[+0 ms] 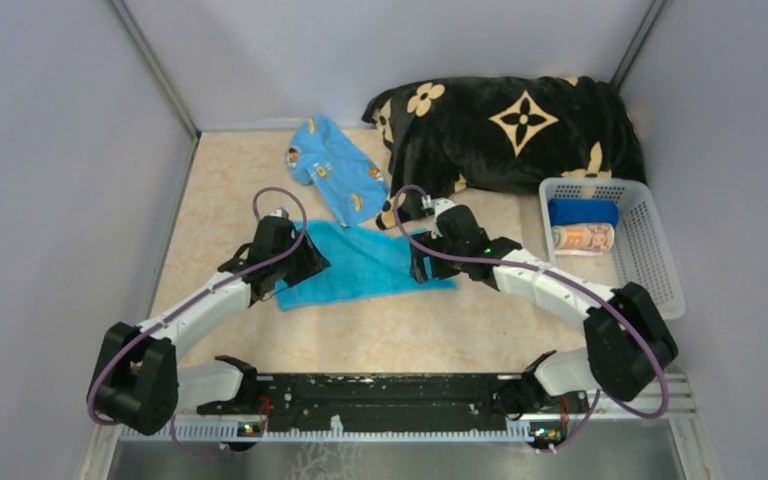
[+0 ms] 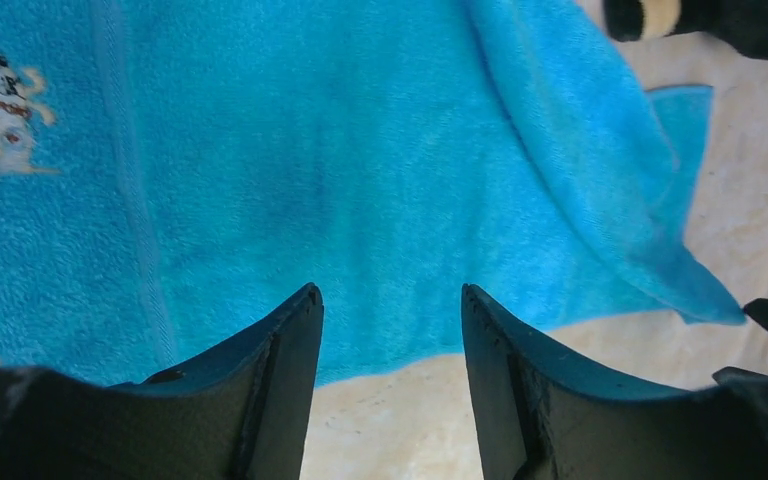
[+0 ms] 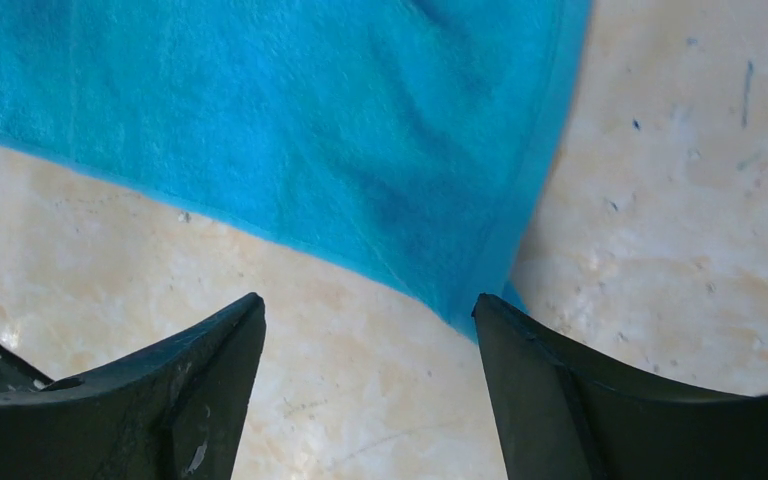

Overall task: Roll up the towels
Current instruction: Move the towel to the center of the board, then flatten out the towel at the center of the board.

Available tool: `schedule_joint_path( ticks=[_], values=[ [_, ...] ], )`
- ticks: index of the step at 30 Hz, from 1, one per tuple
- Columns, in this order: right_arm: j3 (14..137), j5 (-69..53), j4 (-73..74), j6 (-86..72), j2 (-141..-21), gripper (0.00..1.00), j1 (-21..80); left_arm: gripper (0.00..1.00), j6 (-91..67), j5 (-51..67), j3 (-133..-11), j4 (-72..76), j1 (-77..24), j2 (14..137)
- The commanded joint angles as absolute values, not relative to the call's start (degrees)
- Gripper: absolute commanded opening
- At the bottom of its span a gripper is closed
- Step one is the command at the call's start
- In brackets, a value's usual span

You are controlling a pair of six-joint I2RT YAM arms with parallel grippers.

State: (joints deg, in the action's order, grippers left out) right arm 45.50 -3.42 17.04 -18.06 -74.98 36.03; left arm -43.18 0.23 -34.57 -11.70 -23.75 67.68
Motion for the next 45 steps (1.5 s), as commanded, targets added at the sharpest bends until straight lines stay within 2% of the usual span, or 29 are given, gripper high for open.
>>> schedule_joint_path(
  ticks=[1, 6, 11, 19, 28, 32, 35, 42, 45],
  values=[
    [53.7, -5.5, 8.0, -17.6, -81.9, 0.76, 37.0, 0.59, -38.6, -1.3, -38.0, -11.9, -22.4, 73.1],
    [56.8, -2.6, 1.6, -20.7, -90.7, 0.76, 36.5, 0.58, -37.3, 1.3, -41.8, -14.5, -21.9, 82.3],
    [53.4, -4.0, -3.9, -27.6, -97.0, 0.76, 32.4, 0.58, -37.1, 3.6, -37.7, -14.9, -21.9, 82.8],
    [43.0, -0.5, -2.5, -32.4, -93.6, 0.77, 21.5, 0.58, -36.9, 13.5, -34.5, -13.0, -22.3, 83.7],
    [44.3, 0.8, 0.7, -26.9, -89.3, 0.78, 9.2, 0.61, -33.9, 17.9, -46.0, -13.4, -27.5, 91.9],
    [48.9, -2.0, 5.9, -21.7, -86.0, 0.78, 9.5, 0.65, -35.9, 18.5, -48.3, -12.5, -27.4, 88.4],
    [50.3, 0.3, 13.1, -19.8, -81.7, 0.78, 12.6, 0.66, -36.7, 16.2, -47.8, -14.4, -27.4, 83.6],
    [47.3, 9.1, 28.7, -23.5, -75.3, 0.77, 18.6, 0.65, -39.1, 7.7, -38.2, -21.3, -25.4, 71.0],
    [44.4, 9.1, 31.9, -26.0, -72.8, 0.72, 18.7, 0.65, -40.6, 7.1, -34.2, -23.2, -24.9, 66.7]
  ],
)
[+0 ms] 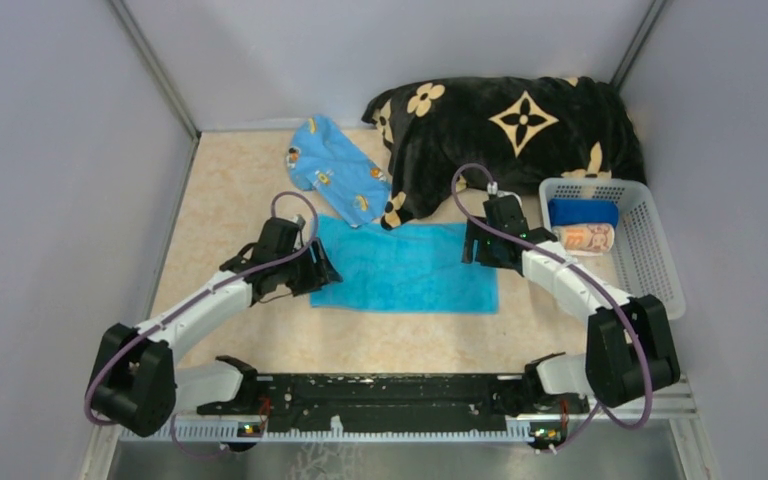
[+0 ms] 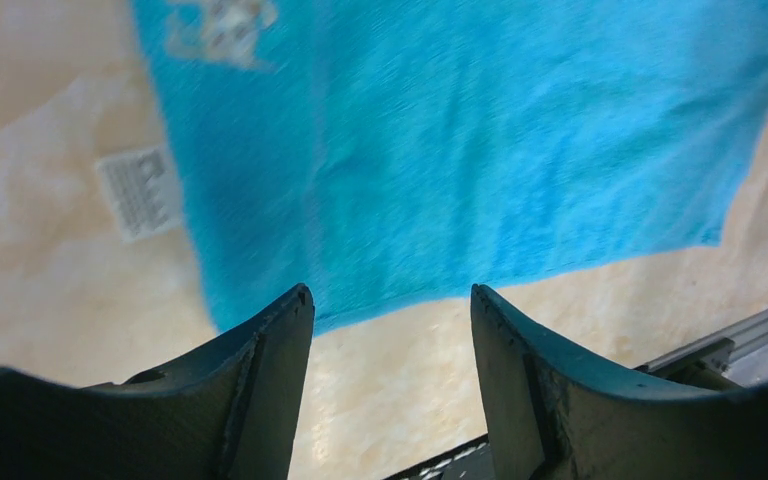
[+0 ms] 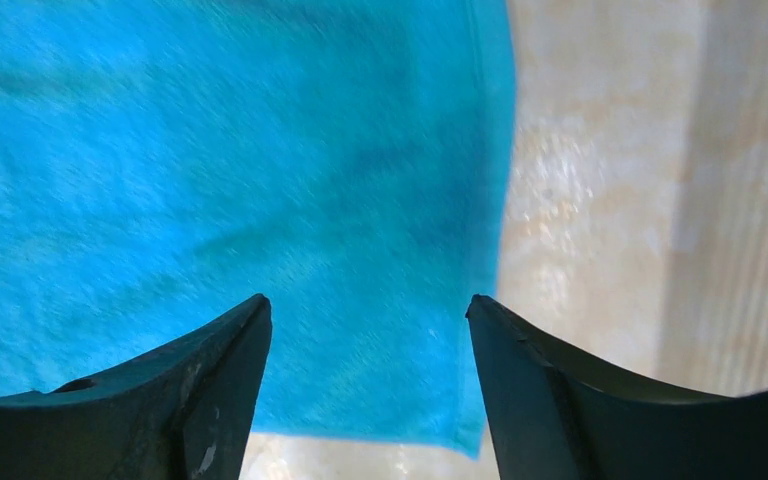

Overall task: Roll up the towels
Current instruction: Flatten out the towel at the center of the board.

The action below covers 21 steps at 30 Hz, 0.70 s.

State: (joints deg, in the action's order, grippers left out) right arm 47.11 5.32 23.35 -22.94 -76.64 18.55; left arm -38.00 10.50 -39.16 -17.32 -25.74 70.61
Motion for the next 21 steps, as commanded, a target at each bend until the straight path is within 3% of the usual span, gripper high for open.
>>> schedule_joint_path(
  ticks=[1, 9, 21],
  values=[
    [43.6, 8.9, 32.7, -26.5, -72.3, 0.70, 18.7, 0.65, -41.1, 7.3, -33.2, -23.7, -24.8, 65.5],
    [37.7, 7.9, 33.3, -31.2, -71.7, 0.52, 20.0, 0.66, -42.6, 7.5, -30.7, -26.6, -24.8, 61.0],
    [33.7, 7.9, 32.1, -34.2, -75.0, 0.40, 20.4, 0.67, -41.6, 5.3, -33.1, -30.4, -24.7, 59.1]
  ],
)
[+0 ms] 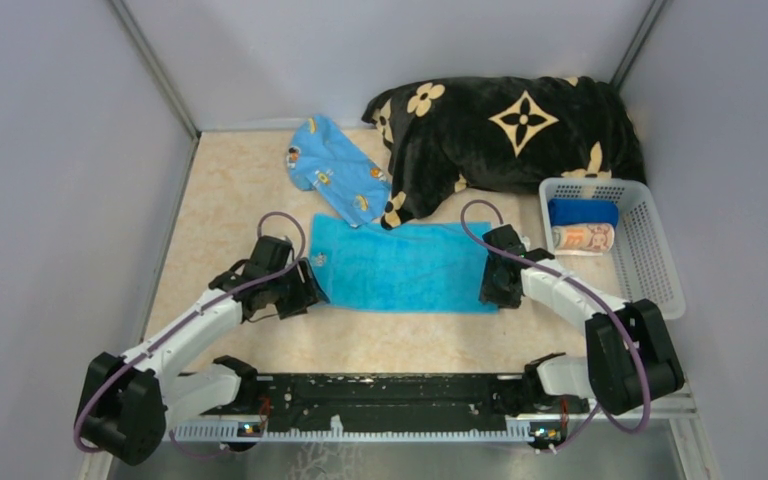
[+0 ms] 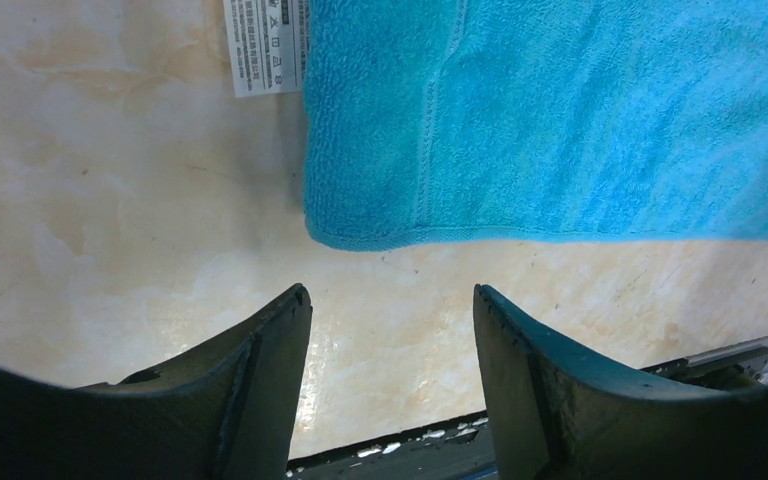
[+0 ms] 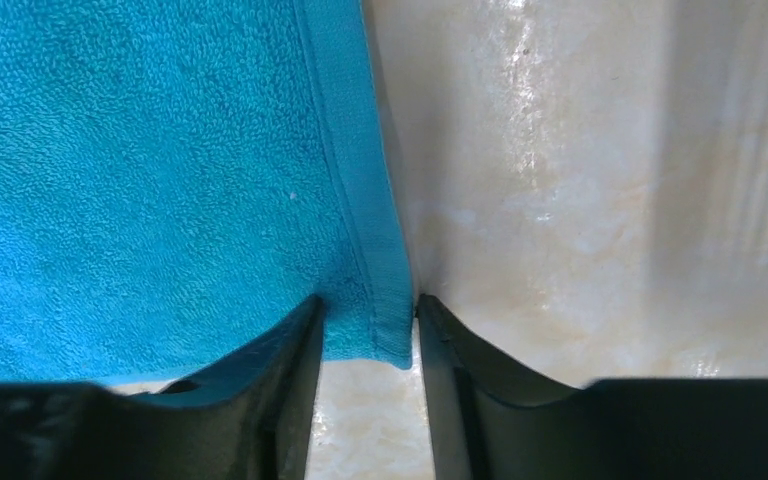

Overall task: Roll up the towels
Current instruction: Flatten out the towel at the center of the board.

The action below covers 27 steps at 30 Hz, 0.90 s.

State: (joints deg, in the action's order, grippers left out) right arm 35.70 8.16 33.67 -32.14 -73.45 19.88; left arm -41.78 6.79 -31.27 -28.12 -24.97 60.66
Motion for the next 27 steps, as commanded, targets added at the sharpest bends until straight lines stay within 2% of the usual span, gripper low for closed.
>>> schedule_joint_path(
  ticks=[1, 9, 14, 22, 27],
  values=[
    [33.4, 7.8, 32.0, -34.2, -75.0, 0.35, 20.4, 0.67, -41.5, 5.1, -33.0, -30.8, -24.8, 58.9],
    [40.4, 8.4, 32.6, -33.9, -71.4, 0.00, 20.2, 0.67, -41.5, 6.2, -31.8, -31.3, -24.9, 59.5],
    [50.6, 8.7, 33.5, -33.3, -71.9, 0.00, 18.9, 0.65, -41.1, 8.2, -30.8, -29.9, -25.9, 61.8],
    [60.3, 6.7, 34.3, -32.6, -72.7, 0.00, 17.5, 0.56, -44.5, -1.9, -29.0, -28.2, -32.4, 64.6],
    [62.8, 5.1, 33.8, -33.0, -72.1, 0.00, 16.9, 0.60, -47.1, -8.1, -29.4, -25.6, -37.3, 69.7]
  ],
)
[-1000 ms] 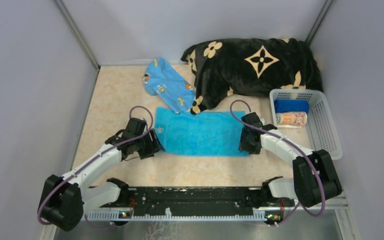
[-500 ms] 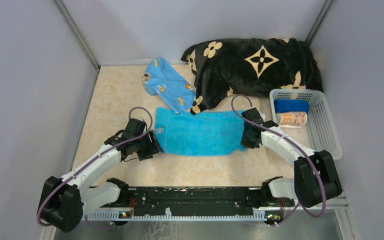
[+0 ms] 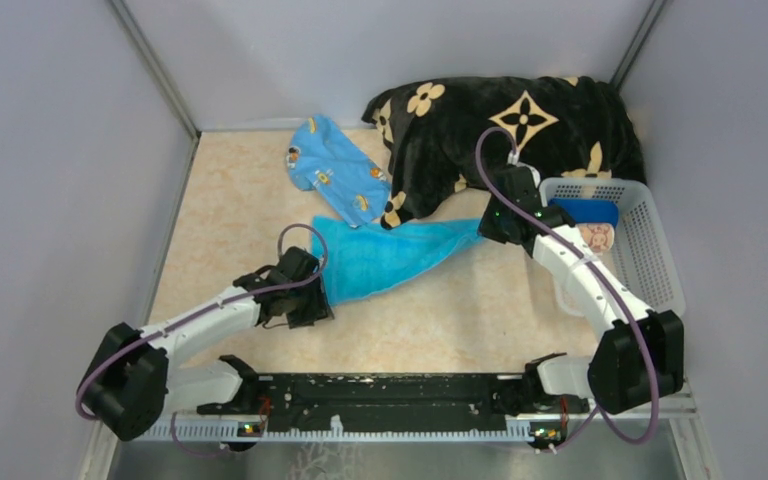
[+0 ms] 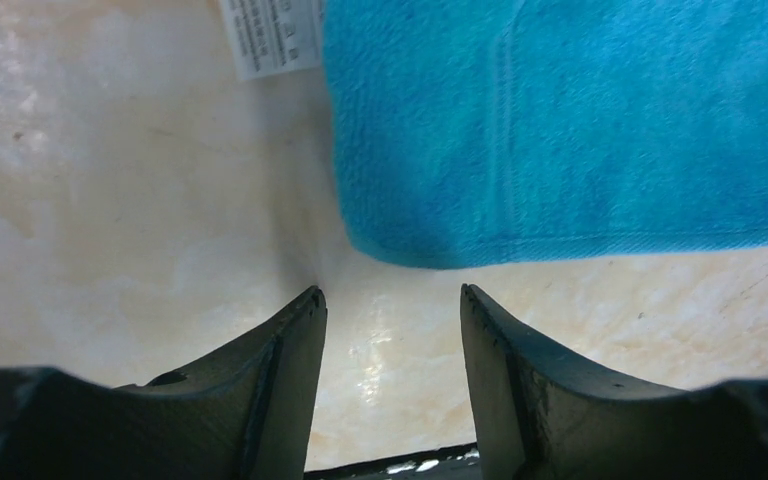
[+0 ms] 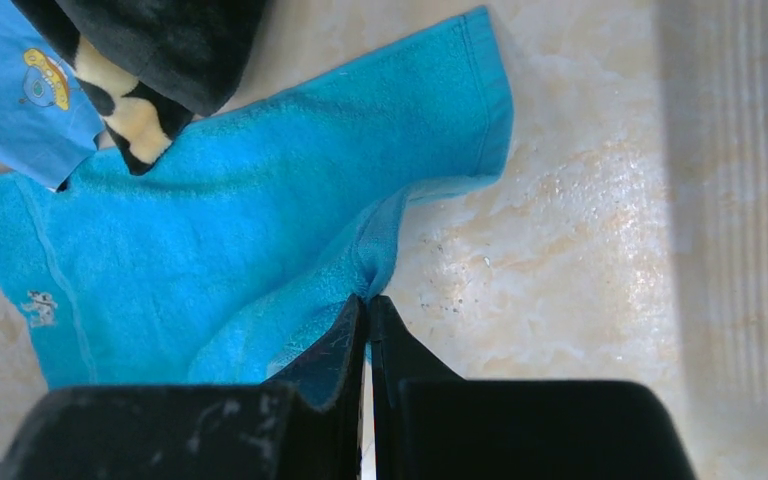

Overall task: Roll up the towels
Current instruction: Flatten out the towel at the center of the board.

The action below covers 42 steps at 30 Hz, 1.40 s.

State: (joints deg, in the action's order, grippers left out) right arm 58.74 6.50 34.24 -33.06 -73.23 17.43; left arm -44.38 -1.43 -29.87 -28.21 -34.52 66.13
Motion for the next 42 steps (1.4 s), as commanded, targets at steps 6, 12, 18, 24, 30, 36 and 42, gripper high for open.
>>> schedule_joint_path(
  ticks=[6, 12, 18, 24, 30, 36, 42],
  values=[
    [64.2, 4.0, 34.0, -32.4, -71.2, 0.00, 15.4, 0.63, -50.8, -13.4, -28.8, -20.5, -38.4, 71.6],
    [64.1, 1.4, 34.5, -31.3, -69.0, 0.00, 12.0, 0.59, -51.7, -22.9, -29.4, -17.6, -38.2, 73.2],
    [64.9, 0.2, 35.2, -30.3, -67.4, 0.00, 9.2, 0.56, -48.0, -25.2, -32.5, -18.0, -38.0, 76.9],
    [67.0, -0.3, 35.8, -29.2, -67.8, 0.00, 7.0, 0.54, -46.2, -25.4, -32.5, -19.4, -37.3, 76.7],
    [69.1, -1.3, 36.1, -28.6, -67.4, 0.00, 3.6, 0.45, -41.9, -22.4, -31.8, -19.3, -34.3, 72.5],
    [68.1, -3.3, 35.3, -29.0, -67.7, 0.00, 3.6, 0.42, -40.8, -11.7, -31.2, -13.2, -34.3, 72.2],
    [66.7, -4.4, 34.7, -29.5, -67.6, 0.00, 3.6, 0.39, -45.6, -5.0, -30.7, -11.4, -34.3, 74.4]
  ],
)
